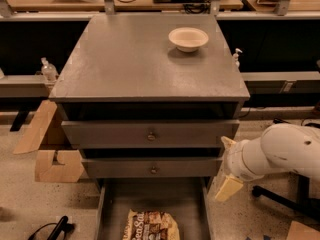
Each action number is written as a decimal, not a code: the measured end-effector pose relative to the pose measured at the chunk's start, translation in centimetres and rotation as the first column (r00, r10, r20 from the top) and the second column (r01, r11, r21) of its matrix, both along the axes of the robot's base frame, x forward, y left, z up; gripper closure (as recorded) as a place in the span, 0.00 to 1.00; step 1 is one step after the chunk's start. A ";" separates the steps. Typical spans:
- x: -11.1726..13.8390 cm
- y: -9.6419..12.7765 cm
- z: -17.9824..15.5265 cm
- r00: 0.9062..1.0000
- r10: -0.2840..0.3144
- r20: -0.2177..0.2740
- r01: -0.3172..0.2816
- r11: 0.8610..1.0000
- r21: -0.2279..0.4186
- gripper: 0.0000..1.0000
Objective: Pick brown chip bag from bottom drawer and place on counter
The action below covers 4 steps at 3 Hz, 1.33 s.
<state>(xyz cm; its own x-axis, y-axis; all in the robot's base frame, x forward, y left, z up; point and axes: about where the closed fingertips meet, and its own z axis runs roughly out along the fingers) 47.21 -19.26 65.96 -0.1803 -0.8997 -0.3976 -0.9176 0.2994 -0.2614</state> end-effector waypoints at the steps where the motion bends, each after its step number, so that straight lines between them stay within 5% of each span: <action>1: 0.9 0.1 0.0 0.999 -0.011 0.031 0.010 1.000 0.008 0.00; 2: 1.2 0.9 -0.3 0.999 -0.006 0.043 0.006 1.000 0.016 0.00; 4: -1.4 8.3 -13.7 0.999 0.054 -0.007 -0.052 0.985 0.164 0.00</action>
Offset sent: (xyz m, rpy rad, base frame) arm 0.0158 0.0161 -0.0069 0.0266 -0.0616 -0.0049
